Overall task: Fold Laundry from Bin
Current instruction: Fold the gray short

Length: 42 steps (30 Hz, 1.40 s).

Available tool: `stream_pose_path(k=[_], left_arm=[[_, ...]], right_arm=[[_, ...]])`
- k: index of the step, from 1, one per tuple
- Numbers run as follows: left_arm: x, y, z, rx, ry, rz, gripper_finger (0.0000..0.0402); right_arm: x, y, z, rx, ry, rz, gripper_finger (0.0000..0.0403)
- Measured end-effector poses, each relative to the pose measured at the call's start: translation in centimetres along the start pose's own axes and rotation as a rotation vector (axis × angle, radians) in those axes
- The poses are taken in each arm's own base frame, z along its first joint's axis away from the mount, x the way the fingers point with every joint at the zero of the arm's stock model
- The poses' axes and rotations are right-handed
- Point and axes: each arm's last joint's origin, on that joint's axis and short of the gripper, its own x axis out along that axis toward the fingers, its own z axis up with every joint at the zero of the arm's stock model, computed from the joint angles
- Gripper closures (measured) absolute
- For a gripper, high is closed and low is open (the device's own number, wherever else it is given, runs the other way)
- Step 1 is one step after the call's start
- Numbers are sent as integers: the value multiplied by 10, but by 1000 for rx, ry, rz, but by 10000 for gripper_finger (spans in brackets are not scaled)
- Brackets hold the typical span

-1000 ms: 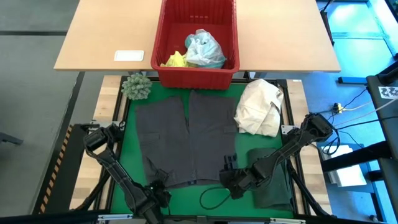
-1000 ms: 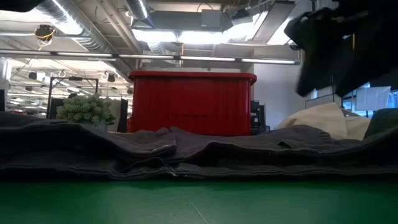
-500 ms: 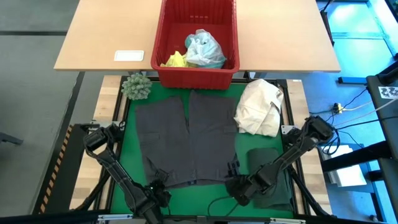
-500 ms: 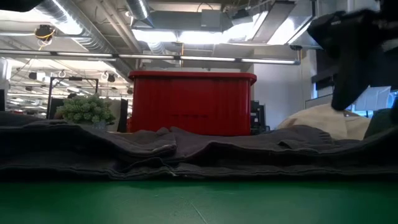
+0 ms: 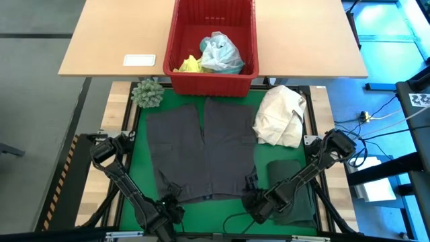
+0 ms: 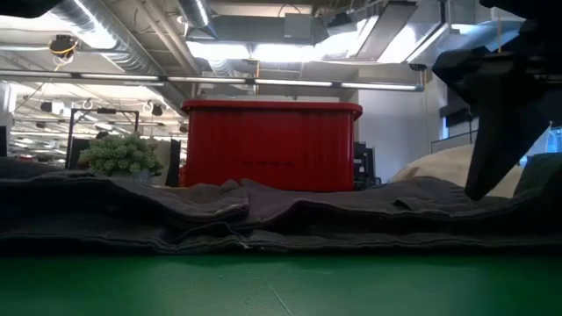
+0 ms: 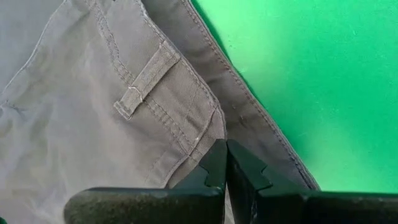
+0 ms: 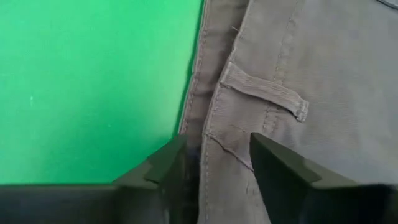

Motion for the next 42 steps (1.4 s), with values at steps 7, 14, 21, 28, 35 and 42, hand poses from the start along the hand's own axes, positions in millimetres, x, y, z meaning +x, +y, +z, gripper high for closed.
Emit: stream_pose_path(k=[7, 14, 21, 28, 35, 42], left_arm=[[0, 0, 0, -17, 8, -16, 401], [-6, 2, -2, -26, 6, -37, 402], [-27, 6, -7, -82, -70, -10, 401], [-46, 5, -16, -135, -133, 6, 401], [-56, -8, -24, -138, -163, -2, 401], [-54, -9, -12, -212, -258, -46, 401]], right_arm=[[-4, -2, 1, 36, 38, -12, 371], [-26, -7, 22, 75, 68, -45, 395], [-34, -9, 31, 97, 41, -62, 399], [-44, -14, 33, 155, 22, -114, 400], [-62, -12, 33, 156, -26, -92, 401], [-63, -9, 34, 160, -37, -57, 402]])
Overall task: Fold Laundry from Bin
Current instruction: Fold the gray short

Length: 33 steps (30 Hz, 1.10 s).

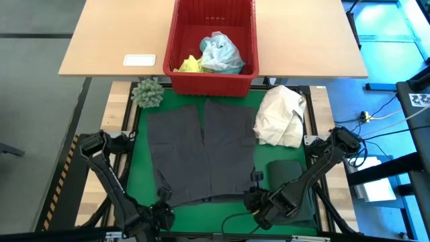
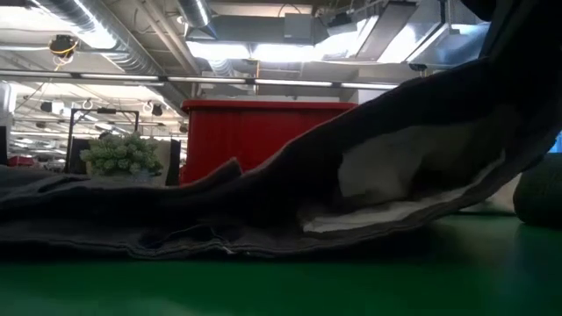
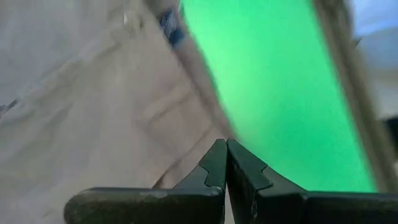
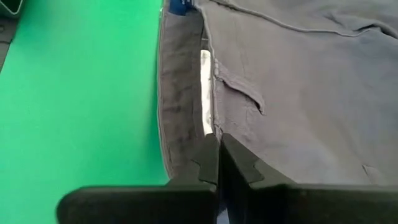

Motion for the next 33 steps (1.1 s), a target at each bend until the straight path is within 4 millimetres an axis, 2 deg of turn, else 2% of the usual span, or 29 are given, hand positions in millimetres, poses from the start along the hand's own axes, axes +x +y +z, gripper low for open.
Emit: stream_pose_path(k=[4, 9, 16, 21, 27, 33], left_arm=[[19, -4, 7, 1, 8, -78, 394], [42, -5, 0, -3, 132, -131, 347], [47, -2, -7, -56, 174, -87, 257], [56, -2, -10, -48, 205, -45, 215], [67, -4, -17, -13, 259, 12, 204], [67, 1, -20, -11, 294, 62, 224]], right_arm=[[0, 0, 0, 2, -2, 1, 402], [0, 0, 0, 2, -2, 1, 402], [0, 0, 0, 2, 1, 8, 402], [0, 0, 0, 1, 1, 8, 402], [0, 0, 0, 1, 1, 8, 402], [0, 0, 0, -10, 3, 7, 402]])
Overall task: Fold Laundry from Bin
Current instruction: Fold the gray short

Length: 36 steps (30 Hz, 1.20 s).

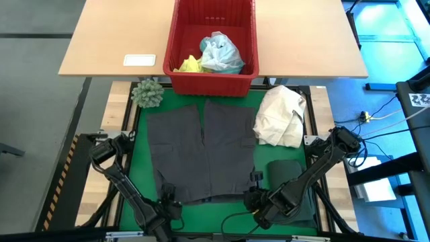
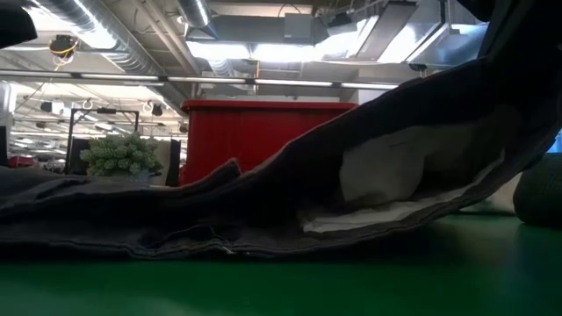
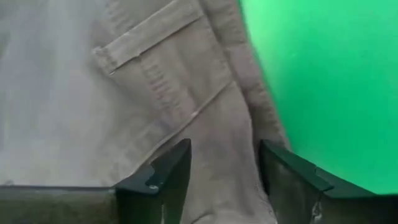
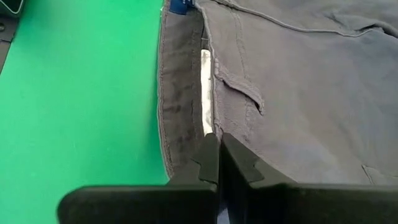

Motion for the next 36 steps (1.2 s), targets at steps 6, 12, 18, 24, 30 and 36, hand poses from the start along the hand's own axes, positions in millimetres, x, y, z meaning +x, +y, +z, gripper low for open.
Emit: stream_pose_path(k=[6, 12, 18, 24, 30, 36], left_arm=[[0, 1, 1, 3, -32, 37, 281], [0, 2, 0, -4, -31, 59, 391], [-13, 1, -2, 20, -26, 98, 399], [-42, -5, -5, 42, -58, 110, 400], [-61, -18, -9, 60, -141, 93, 401], [-72, -24, -19, 71, -173, 74, 401]], right_arm=[[0, 0, 0, -1, 2, -1, 402], [0, 0, -1, -4, 10, 7, 402], [0, 0, -1, -8, 14, 14, 402], [0, 3, -1, -2, 37, 87, 402], [7, 9, -3, 4, 7, 206, 402], [11, 8, -14, 19, -59, 304, 402]])
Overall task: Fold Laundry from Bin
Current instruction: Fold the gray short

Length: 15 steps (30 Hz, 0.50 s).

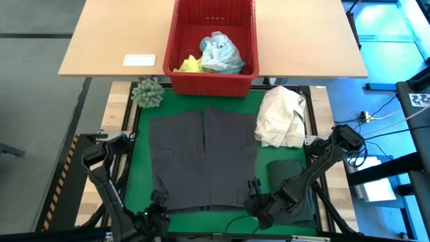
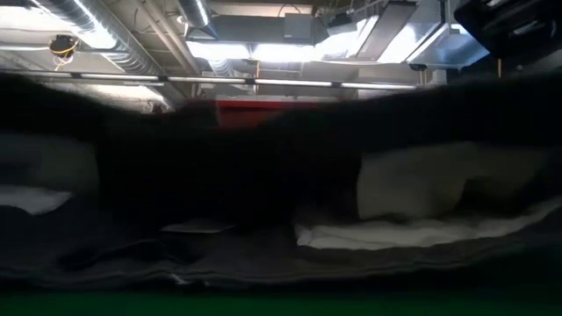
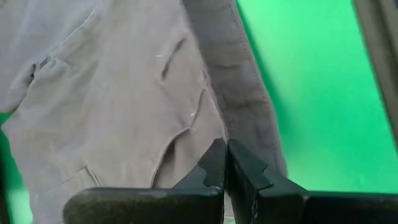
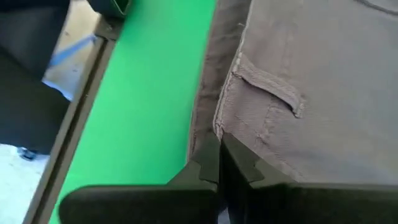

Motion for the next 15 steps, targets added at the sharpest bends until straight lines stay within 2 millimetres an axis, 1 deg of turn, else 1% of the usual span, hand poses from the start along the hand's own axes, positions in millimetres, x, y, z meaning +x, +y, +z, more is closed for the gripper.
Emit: stream_pose_path(k=[6, 9, 12, 15], left_arm=[[-21, 5, -6, -34, -59, -28, 401], [-25, 3, -8, -44, -51, -70, 401], [-18, -4, -9, -50, -28, -143, 401], [0, -13, -11, -41, 0, -259, 401]], right_arm=[[-10, -4, -8, 15, -129, 125, 403], [-8, -5, -14, 22, -162, 184, 403], [-1, -5, -23, 21, -170, 266, 403], [9, -6, -34, 28, -174, 333, 403]])
